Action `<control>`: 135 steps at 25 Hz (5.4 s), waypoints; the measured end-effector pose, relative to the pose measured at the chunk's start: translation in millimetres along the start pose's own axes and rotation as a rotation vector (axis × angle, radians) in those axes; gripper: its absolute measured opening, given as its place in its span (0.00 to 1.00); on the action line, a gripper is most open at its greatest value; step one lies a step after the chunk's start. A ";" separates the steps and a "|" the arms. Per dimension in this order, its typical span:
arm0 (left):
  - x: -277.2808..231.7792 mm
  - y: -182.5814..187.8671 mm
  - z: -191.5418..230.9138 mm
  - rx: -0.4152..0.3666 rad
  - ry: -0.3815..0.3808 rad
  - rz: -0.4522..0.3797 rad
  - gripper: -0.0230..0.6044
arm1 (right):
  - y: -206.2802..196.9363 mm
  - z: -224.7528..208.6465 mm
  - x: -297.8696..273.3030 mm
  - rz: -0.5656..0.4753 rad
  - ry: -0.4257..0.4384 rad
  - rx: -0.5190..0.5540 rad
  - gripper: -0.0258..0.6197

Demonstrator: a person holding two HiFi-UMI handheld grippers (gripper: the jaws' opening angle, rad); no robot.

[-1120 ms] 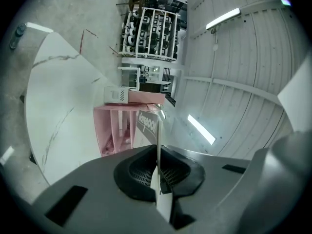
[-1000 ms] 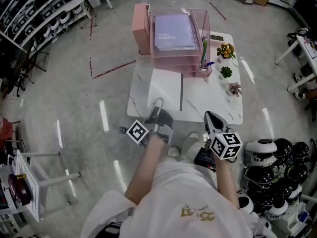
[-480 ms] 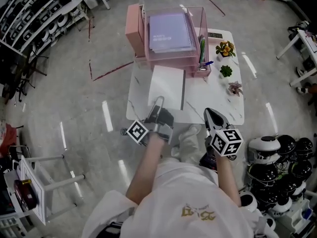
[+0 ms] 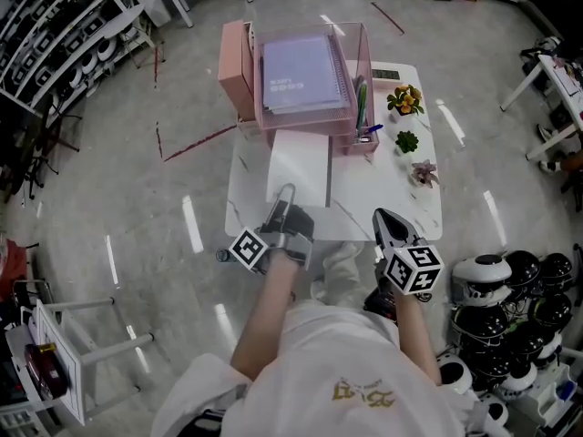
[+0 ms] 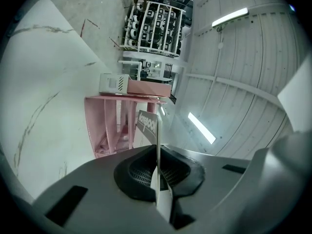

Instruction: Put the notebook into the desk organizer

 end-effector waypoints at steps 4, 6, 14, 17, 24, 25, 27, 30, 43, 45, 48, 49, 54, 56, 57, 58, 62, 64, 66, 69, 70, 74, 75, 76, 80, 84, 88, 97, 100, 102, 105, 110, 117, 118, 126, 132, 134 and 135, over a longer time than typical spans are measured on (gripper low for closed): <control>-6.2 6.0 2.5 0.002 0.003 -0.004 0.08 | 5.8 -1.8 -4.8 0.007 0.004 0.004 0.06; -10.8 8.9 5.1 0.004 0.003 -0.007 0.08 | 9.1 -4.5 -7.1 0.008 0.004 0.002 0.06; -17.4 14.0 18.0 0.045 0.015 -0.022 0.08 | 15.7 -14.2 -12.3 0.016 -0.013 -0.011 0.06; -21.0 16.4 23.5 0.053 0.021 -0.024 0.08 | 16.4 -17.8 -16.9 0.023 -0.016 -0.017 0.06; -32.4 23.4 36.2 0.066 0.038 -0.030 0.08 | 23.6 -25.4 -31.0 0.038 -0.009 -0.017 0.06; -34.3 24.7 37.0 0.068 0.038 -0.031 0.08 | 24.9 -26.5 -32.9 0.040 -0.010 -0.019 0.06; -37.3 27.1 38.0 0.072 0.040 -0.035 0.08 | 27.5 -28.1 -36.2 0.045 -0.011 -0.021 0.06; -39.8 30.1 41.3 0.076 0.046 -0.041 0.08 | 29.9 -30.3 -41.0 0.053 -0.011 -0.022 0.06; -55.9 42.7 61.3 0.091 0.087 -0.067 0.08 | 40.0 -45.4 -61.8 0.083 -0.016 -0.034 0.06; -59.8 45.0 63.4 0.090 0.091 -0.071 0.08 | 41.9 -48.2 -65.0 0.087 -0.017 -0.036 0.06; -65.7 49.3 65.8 0.081 0.091 -0.087 0.08 | 43.6 -52.9 -69.7 0.094 -0.019 -0.039 0.06; -67.9 50.9 66.9 0.076 0.091 -0.093 0.08 | 44.3 -54.8 -71.3 0.097 -0.019 -0.040 0.06; -77.9 55.7 70.5 0.068 0.096 -0.104 0.08 | 47.6 -60.8 -77.5 0.109 -0.020 -0.041 0.06; -81.0 58.5 72.0 0.064 0.096 -0.107 0.09 | 49.3 -61.6 -80.7 0.113 -0.019 -0.036 0.06; -82.2 60.0 72.9 0.061 0.097 -0.109 0.09 | 49.8 -62.2 -82.0 0.115 -0.019 -0.035 0.06; -83.2 61.2 73.6 0.058 0.099 -0.112 0.09 | 50.0 -62.9 -82.8 0.117 -0.019 -0.035 0.06; -87.8 63.9 75.6 0.060 0.113 -0.125 0.12 | 51.3 -67.2 -85.0 0.123 -0.025 -0.039 0.06; -90.6 65.5 77.5 0.060 0.125 -0.133 0.14 | 53.2 -69.5 -87.1 0.124 -0.026 -0.040 0.06; -93.3 66.2 78.2 0.059 0.135 -0.142 0.18 | 55.0 -70.5 -88.6 0.125 -0.026 -0.040 0.06; -96.2 66.0 78.0 0.060 0.141 -0.156 0.20 | 56.1 -70.7 -89.3 0.130 -0.024 -0.041 0.06; -97.2 66.1 78.4 0.061 0.142 -0.161 0.21 | 56.2 -71.0 -89.5 0.131 -0.024 -0.041 0.06; -103.4 69.1 81.7 0.053 0.147 -0.172 0.23 | 57.5 -75.1 -91.6 0.136 -0.027 -0.042 0.06; -105.0 70.1 82.7 0.050 0.149 -0.174 0.23 | 57.7 -76.4 -92.0 0.136 -0.028 -0.043 0.06; -106.4 71.1 83.3 0.048 0.151 -0.176 0.23 | 58.1 -77.6 -92.1 0.136 -0.029 -0.044 0.06; -112.0 74.2 83.6 0.038 0.156 -0.184 0.25 | 59.6 -81.7 -92.0 0.135 -0.030 -0.046 0.06; -116.1 76.7 84.6 0.037 0.164 -0.188 0.26 | 60.9 -83.9 -92.0 0.131 -0.027 -0.045 0.06; -113.2 78.8 74.3 -0.024 0.194 -0.188 0.26 | 64.2 -84.3 -87.9 0.114 -0.029 -0.042 0.06; -93.7 73.8 61.4 -0.091 0.224 -0.152 0.36 | 60.9 -73.4 -72.5 0.076 -0.030 -0.029 0.06; -86.1 67.5 56.1 -0.122 0.235 -0.118 0.35 | 59.6 -67.9 -64.1 0.056 -0.035 -0.023 0.06; -76.0 63.5 55.1 -0.174 0.303 -0.072 0.35 | 58.1 -63.6 -58.0 0.044 -0.037 -0.018 0.06; -63.2 55.3 50.8 -0.246 0.375 -0.001 0.31 | 55.5 -55.9 -50.0 0.025 -0.037 -0.010 0.06; -51.5 40.2 33.7 -0.393 0.405 0.087 0.16 | 48.6 -41.5 -36.9 -0.003 -0.032 0.003 0.06; -42.2 25.6 -13.3 -0.726 0.430 0.162 0.06 | 42.1 -17.7 -21.1 -0.041 -0.018 0.026 0.06; -40.5 23.8 -18.8 -0.766 0.429 0.177 0.06 | 42.5 -14.2 -19.0 -0.048 -0.017 0.031 0.06; -30.8 4.9 -45.2 -1.116 0.517 0.327 0.07 | 40.0 -2.0 -3.1 -0.093 -0.069 0.090 0.06; -21.8 1.9 -49.2 -1.146 0.566 0.361 0.06 | 37.2 6.7 4.3 -0.109 -0.069 0.100 0.06; -22.0 0.7 -50.8 -1.151 0.567 0.365 0.06 | 36.7 7.4 5.3 -0.110 -0.070 0.102 0.06; -22.1 -0.2 -51.3 -1.151 0.565 0.365 0.06 | 36.3 7.2 5.9 -0.111 -0.071 0.102 0.06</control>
Point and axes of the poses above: the fingertips, and each gripper's own axes: x backward along the fingers, z to its left, y out of its top, the point moved 10 cm from there along x, backward along the fingers, and after that the axes turned 15 degrees about z, right-handed, at the moved point
